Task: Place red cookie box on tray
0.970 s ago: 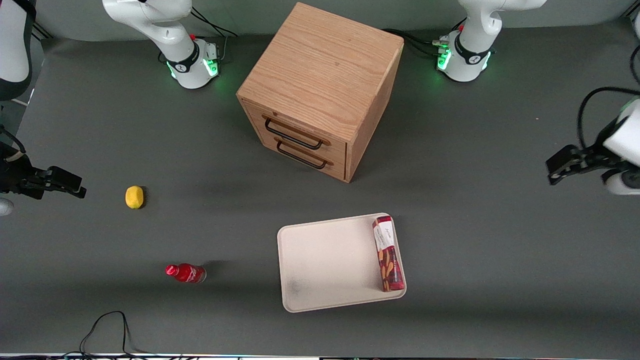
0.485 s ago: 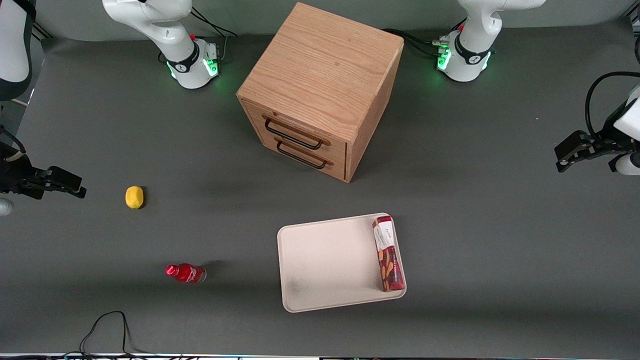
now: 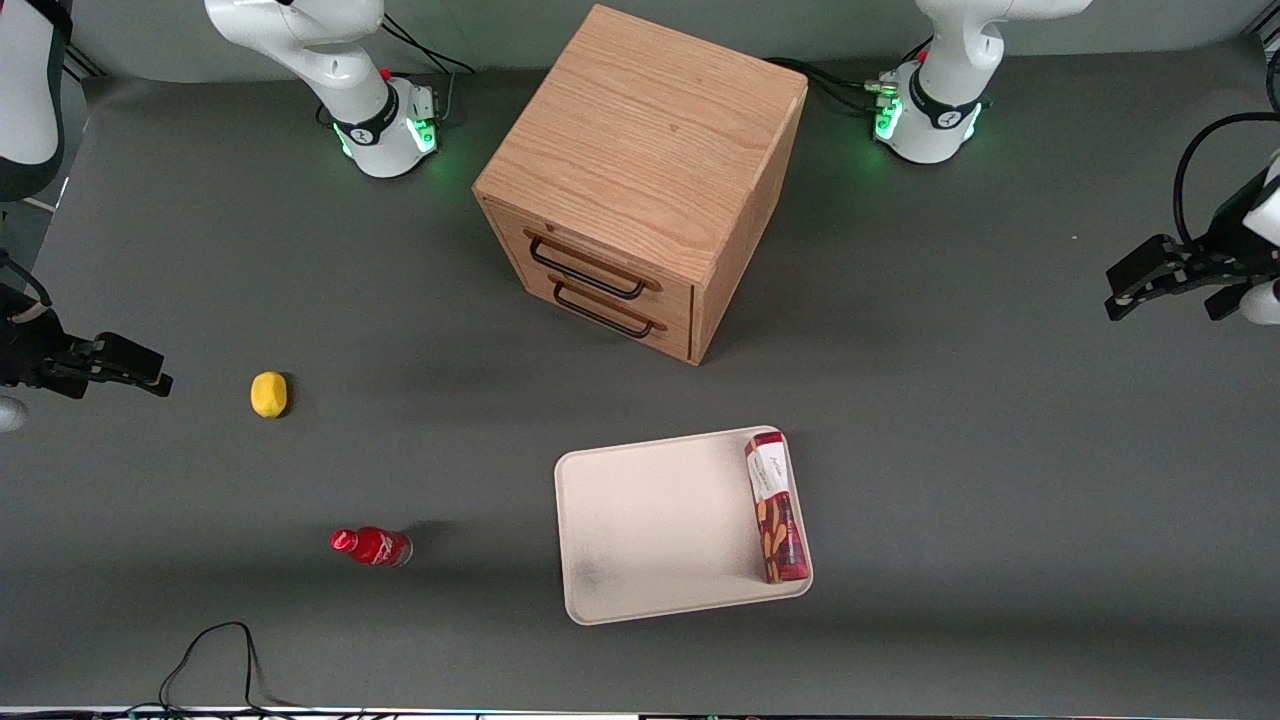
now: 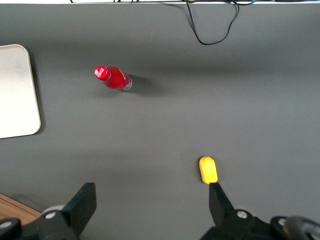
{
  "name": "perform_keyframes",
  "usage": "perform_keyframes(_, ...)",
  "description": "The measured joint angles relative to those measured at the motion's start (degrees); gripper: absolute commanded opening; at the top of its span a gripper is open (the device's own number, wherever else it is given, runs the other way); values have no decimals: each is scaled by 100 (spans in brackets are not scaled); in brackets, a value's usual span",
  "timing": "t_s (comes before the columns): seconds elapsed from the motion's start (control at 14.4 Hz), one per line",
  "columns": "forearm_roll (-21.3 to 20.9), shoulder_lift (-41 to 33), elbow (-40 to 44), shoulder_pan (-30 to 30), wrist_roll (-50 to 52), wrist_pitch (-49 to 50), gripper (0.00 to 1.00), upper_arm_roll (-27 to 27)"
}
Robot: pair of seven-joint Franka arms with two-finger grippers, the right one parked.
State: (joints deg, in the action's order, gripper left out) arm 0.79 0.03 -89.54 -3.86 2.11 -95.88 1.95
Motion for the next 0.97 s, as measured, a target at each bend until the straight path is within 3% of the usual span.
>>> perform_keyframes(0.97,3,-8,4,2,120,511,100,-41)
